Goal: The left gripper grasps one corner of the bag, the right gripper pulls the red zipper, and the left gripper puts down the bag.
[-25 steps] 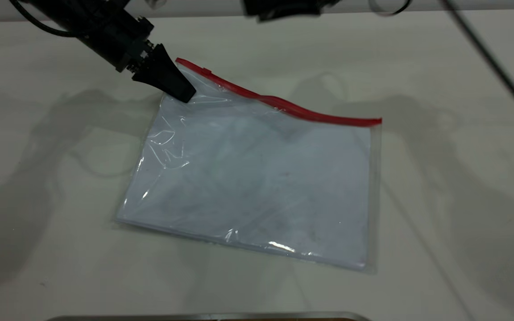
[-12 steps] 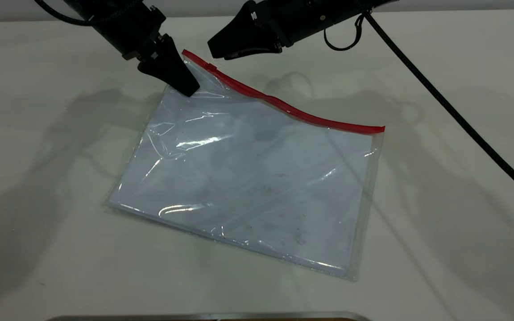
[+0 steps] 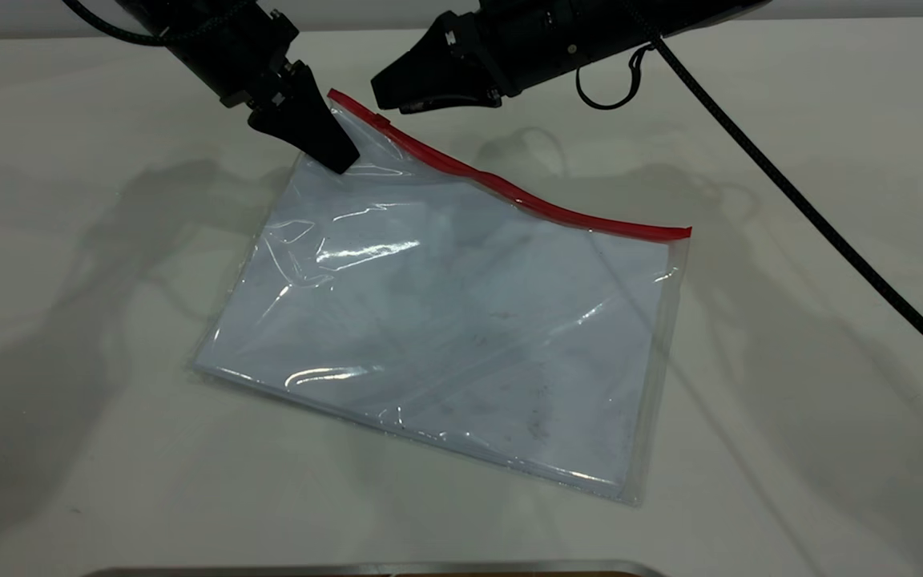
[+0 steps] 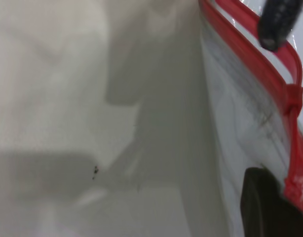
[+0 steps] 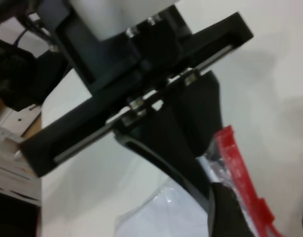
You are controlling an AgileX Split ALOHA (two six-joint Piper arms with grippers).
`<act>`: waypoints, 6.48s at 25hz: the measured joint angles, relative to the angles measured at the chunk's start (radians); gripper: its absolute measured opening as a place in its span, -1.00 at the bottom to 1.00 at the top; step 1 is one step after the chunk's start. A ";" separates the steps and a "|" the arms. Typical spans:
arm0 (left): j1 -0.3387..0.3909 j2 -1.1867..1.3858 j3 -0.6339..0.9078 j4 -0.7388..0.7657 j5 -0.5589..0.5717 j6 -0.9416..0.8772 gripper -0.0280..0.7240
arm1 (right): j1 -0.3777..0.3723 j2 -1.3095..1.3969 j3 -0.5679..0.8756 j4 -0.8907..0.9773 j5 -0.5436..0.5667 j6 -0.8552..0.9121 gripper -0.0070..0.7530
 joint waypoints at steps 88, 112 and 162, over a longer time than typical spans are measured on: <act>0.154 -0.081 0.000 -0.239 0.074 0.030 -0.79 | -0.253 0.049 -0.244 -0.697 0.108 0.321 -0.22; 0.162 -0.080 0.041 -0.266 0.024 -0.444 -0.30 | -0.128 -0.073 -0.974 -0.417 0.257 0.840 0.17; 0.254 -1.309 0.402 0.297 0.187 -0.982 0.02 | -0.128 -1.386 0.612 -1.343 0.257 1.240 0.07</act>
